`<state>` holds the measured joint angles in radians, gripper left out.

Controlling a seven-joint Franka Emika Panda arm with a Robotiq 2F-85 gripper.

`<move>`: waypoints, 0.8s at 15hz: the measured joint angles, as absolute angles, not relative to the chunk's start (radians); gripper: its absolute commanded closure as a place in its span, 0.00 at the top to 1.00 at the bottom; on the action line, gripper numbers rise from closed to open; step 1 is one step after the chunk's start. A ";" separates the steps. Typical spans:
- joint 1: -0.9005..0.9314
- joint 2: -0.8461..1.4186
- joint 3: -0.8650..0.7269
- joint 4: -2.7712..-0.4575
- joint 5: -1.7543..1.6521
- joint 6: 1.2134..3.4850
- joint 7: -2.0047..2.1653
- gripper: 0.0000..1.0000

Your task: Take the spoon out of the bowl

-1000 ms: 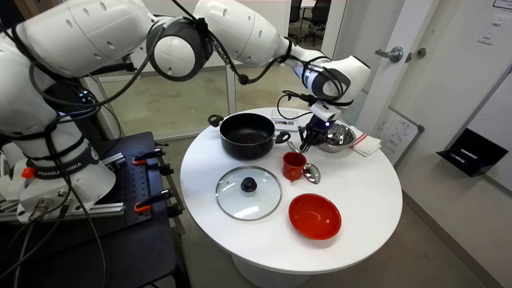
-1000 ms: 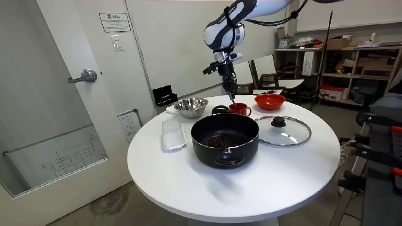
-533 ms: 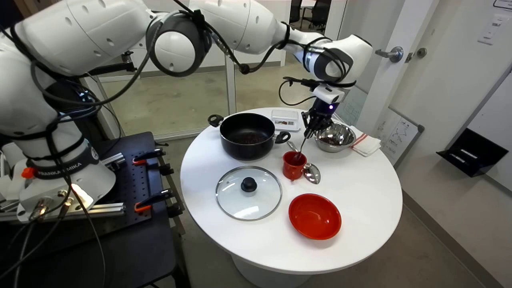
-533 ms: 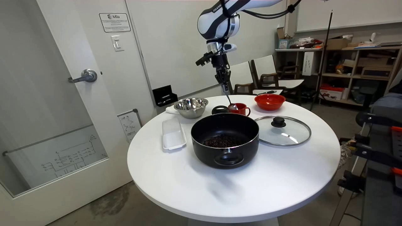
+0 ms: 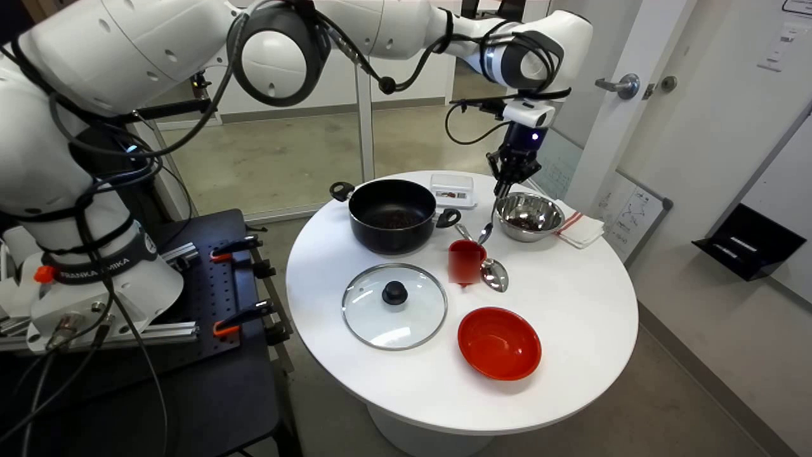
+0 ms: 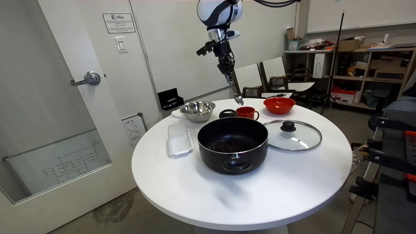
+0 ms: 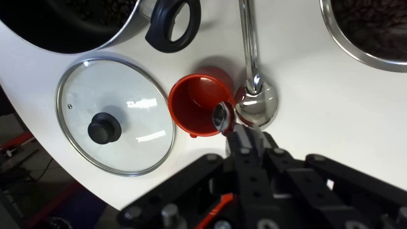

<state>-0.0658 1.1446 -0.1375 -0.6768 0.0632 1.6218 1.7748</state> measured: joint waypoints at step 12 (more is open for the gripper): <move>-0.060 1.132 -0.237 -0.645 0.027 1.724 1.932 0.01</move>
